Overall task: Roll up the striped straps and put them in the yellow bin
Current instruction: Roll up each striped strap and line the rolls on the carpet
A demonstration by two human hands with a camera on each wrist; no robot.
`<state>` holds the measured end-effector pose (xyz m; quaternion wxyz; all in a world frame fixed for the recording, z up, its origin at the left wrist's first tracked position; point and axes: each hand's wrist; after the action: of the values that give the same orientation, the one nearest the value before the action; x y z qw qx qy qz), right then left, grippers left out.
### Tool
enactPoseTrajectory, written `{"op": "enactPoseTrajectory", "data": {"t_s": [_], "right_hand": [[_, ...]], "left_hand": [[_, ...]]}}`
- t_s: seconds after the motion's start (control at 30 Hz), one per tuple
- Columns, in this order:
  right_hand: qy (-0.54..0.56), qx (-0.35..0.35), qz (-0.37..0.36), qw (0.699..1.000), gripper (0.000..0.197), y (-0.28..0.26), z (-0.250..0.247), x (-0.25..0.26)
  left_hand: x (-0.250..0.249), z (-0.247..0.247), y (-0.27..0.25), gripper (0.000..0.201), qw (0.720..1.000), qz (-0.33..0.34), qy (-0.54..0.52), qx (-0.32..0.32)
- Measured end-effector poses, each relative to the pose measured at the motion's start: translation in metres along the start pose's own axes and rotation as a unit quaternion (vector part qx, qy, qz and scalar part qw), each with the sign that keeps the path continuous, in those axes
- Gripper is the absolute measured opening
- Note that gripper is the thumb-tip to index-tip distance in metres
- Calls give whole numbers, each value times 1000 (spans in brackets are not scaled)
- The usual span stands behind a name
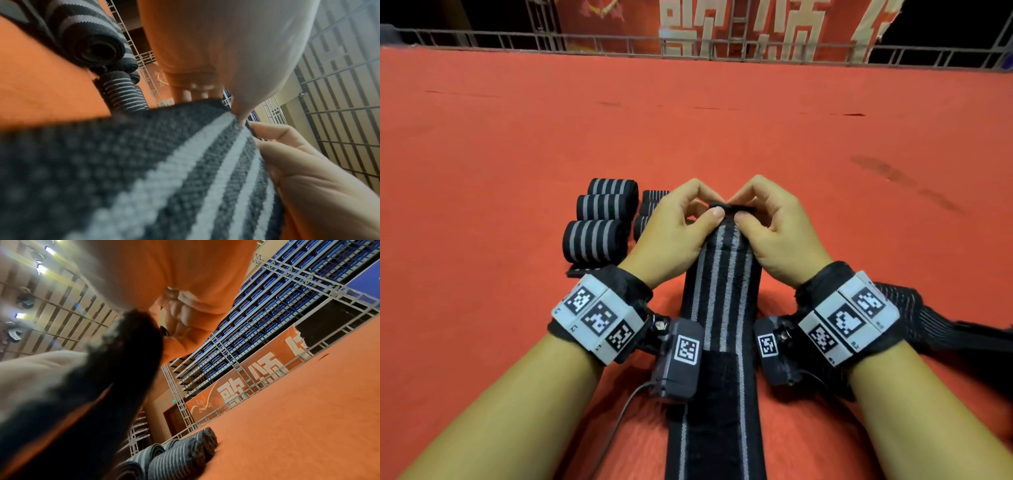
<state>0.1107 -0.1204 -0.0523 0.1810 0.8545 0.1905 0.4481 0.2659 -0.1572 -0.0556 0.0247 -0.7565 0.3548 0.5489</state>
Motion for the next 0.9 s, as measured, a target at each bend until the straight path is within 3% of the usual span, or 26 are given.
{"op": "enactPoseTrajectory", "data": {"t_s": [0.33,0.43,0.6,0.67,0.73,0.9], "right_hand": [[-55,-66,-29,996,8,-2,2,-15],[-73,-51,-34,995,7,-3,4,-12],[-69,-37,-28,997,9,-4,2,-14],[-73,-36,-32,996,10,-4,2,-14],[-90,-33,-35,995,10,-4,3,-13],[-64,-20,-5,998,13,-4,0,-9]], "left_hand": [[7,3,12,30,988,-98,-76,89],[9,5,11,24,990,-82,-83,81],[7,7,10,7,982,-121,-114,86],[3,6,10,16,977,-141,-138,80],[3,6,10,28,977,-136,-138,88],[9,5,8,21,986,-101,-99,93]]}}
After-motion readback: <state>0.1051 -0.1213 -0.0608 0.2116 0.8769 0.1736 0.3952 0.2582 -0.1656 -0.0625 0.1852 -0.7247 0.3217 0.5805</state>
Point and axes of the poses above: each hand's wrist, its own y-axis towards the middle knuckle, its own z-axis out of the palm, x = y × z, and after that the axes turned 12 degrees about x, right-handed
